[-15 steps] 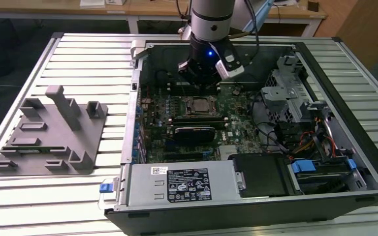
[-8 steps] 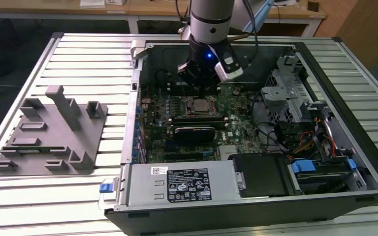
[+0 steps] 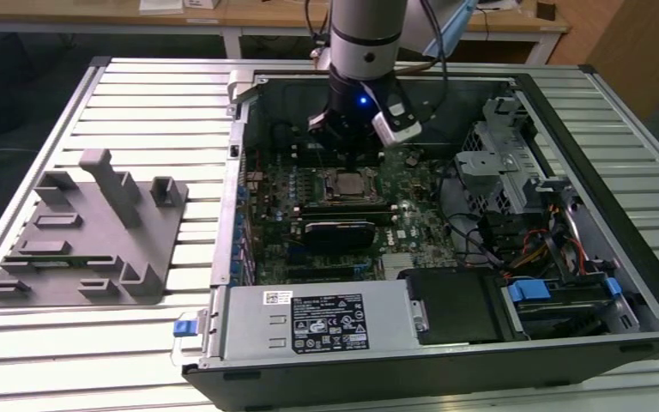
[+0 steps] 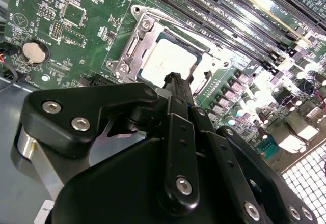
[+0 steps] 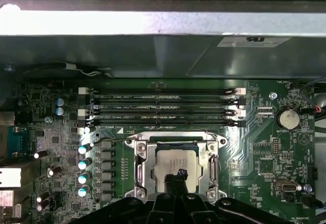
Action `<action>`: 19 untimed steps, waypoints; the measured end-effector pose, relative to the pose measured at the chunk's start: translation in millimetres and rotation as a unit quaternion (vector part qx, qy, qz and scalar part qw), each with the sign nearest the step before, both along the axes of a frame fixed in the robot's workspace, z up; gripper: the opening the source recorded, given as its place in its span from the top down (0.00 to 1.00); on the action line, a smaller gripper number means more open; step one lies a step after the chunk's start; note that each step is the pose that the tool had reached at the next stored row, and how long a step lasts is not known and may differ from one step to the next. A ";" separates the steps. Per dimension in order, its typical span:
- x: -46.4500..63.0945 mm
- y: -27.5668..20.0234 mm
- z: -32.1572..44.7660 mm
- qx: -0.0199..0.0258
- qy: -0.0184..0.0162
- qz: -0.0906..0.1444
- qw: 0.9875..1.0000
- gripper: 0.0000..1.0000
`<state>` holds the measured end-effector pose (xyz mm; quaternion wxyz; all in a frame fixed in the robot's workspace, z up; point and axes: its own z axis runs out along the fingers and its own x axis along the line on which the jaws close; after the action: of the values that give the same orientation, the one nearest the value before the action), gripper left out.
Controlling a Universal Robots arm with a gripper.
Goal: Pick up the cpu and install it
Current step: 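Close the cpu cover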
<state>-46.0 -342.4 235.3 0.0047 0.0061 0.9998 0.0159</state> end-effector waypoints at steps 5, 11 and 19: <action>-2.3 -0.1 -1.9 0.000 0.000 0.000 1.000 0.89; -5.5 -0.2 -4.1 0.000 0.000 0.000 1.000 0.89; -9.8 -0.3 -10.5 0.000 0.000 0.000 1.000 0.89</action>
<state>-55.8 -342.8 224.8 0.0047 0.0061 0.9998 0.0159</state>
